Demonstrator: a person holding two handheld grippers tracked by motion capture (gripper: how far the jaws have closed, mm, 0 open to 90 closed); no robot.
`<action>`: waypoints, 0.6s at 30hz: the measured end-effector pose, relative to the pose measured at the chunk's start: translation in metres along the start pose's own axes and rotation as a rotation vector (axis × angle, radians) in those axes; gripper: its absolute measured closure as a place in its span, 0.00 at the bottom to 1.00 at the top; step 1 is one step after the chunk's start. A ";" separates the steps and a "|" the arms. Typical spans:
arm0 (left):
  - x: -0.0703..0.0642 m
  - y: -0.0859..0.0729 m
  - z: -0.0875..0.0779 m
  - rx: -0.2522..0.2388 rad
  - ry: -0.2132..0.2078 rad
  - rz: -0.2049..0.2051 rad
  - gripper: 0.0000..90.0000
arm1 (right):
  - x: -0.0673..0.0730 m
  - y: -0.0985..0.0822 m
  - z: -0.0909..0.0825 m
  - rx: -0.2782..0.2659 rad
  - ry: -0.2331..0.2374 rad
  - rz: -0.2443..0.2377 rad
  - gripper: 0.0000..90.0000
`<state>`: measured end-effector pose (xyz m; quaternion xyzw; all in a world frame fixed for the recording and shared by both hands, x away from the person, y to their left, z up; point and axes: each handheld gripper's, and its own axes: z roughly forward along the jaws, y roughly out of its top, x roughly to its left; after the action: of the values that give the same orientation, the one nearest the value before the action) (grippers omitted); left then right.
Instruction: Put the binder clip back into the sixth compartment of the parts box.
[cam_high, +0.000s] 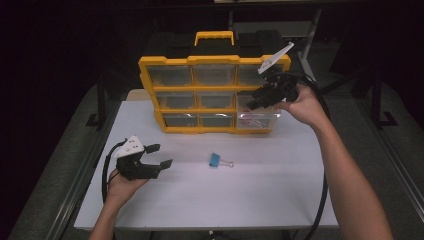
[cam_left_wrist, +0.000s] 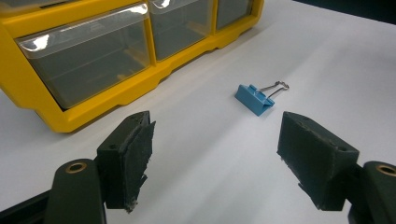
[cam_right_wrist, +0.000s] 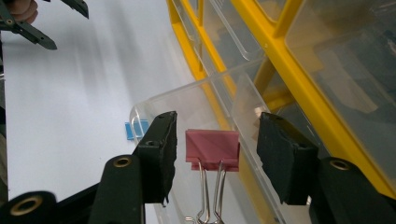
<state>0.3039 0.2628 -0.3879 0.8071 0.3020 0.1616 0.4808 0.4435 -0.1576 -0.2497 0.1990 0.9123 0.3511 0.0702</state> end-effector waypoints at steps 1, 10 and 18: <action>0.000 0.000 0.000 -0.001 0.001 -0.001 0.29 | 0.001 0.000 0.000 -0.005 0.002 -0.003 0.51; 0.000 0.000 0.000 -0.001 0.001 -0.003 0.29 | 0.015 0.005 -0.004 -0.029 0.009 0.001 0.50; 0.000 0.000 0.000 0.001 0.001 0.001 0.29 | 0.026 0.007 -0.001 -0.041 0.021 -0.039 0.49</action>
<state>0.3037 0.2628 -0.3877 0.8076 0.3019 0.1620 0.4800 0.4219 -0.1429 -0.2434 0.1761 0.9092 0.3705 0.0715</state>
